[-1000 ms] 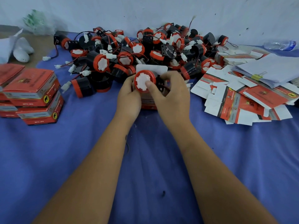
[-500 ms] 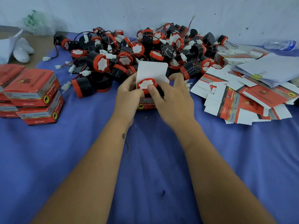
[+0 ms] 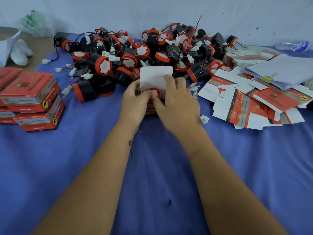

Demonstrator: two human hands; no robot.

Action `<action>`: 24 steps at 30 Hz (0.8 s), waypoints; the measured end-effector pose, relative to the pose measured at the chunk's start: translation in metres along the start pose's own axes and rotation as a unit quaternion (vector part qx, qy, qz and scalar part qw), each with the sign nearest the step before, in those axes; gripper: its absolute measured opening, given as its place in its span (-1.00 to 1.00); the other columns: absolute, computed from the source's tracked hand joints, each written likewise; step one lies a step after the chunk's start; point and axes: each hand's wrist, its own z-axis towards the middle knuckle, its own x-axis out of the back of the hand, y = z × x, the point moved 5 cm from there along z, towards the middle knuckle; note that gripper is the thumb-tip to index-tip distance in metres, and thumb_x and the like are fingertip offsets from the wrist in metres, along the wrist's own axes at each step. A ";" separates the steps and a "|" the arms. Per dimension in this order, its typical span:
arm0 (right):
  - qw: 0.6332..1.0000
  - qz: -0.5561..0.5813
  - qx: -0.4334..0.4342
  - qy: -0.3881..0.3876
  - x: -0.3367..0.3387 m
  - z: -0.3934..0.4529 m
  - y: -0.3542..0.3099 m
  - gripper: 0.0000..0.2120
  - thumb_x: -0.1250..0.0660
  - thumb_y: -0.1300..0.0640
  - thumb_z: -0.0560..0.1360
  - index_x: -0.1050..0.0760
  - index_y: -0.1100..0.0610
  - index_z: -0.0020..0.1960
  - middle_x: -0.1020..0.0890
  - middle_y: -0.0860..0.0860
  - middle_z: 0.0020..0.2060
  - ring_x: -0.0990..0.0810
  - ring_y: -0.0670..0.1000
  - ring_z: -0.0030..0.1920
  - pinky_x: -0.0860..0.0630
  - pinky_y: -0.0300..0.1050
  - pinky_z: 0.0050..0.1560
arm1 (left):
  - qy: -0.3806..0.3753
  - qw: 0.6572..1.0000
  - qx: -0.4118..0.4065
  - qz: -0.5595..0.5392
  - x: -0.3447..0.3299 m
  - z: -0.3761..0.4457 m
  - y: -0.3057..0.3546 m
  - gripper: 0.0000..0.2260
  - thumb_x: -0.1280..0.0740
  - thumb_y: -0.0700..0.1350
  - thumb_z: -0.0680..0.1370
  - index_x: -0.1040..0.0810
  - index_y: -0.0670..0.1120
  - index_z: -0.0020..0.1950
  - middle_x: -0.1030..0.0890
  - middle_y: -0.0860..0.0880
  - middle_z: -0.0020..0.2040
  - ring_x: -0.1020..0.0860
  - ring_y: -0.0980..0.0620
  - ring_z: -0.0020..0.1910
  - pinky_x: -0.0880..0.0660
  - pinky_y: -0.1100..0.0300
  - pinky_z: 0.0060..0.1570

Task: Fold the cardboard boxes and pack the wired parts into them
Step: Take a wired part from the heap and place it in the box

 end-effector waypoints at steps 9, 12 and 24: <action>0.998 -0.017 -0.025 -0.058 0.025 0.003 0.007 -0.60 -0.23 0.22 0.45 -0.22 0.15 0.25 -0.40 0.03 -0.17 -0.35 0.10 -0.34 -0.13 -0.13 -0.39 | 0.019 0.999 -0.010 0.042 0.001 0.001 0.001 -0.70 -0.38 -0.18 0.57 -0.54 -0.04 0.30 -0.64 0.04 0.13 -0.60 0.07 0.11 -0.57 0.13 0.12; 0.993 -0.100 -0.013 -0.063 0.027 0.002 0.007 -0.70 -0.23 0.31 0.43 -0.21 0.14 0.10 -0.33 0.00 -0.38 -0.25 0.03 -0.45 -0.10 -0.16 -0.38 | 0.026 0.999 -0.018 0.044 0.001 0.002 0.000 -0.71 -0.38 -0.17 0.57 -0.53 -0.03 0.29 -0.63 0.08 0.09 -0.60 0.14 0.07 -0.55 0.30 -0.01; 0.987 -0.143 0.059 0.032 0.040 0.002 -0.005 -0.79 -0.18 0.39 0.37 -0.30 0.08 -0.22 -0.31 -0.01 -0.34 -0.27 0.09 -0.15 -0.15 0.12 0.28 | 0.042 0.998 -0.026 0.029 -0.003 0.001 -0.001 -0.72 -0.39 -0.12 0.56 -0.53 -0.06 0.27 -0.63 0.10 0.06 -0.60 0.20 0.00 -0.53 0.40 -0.14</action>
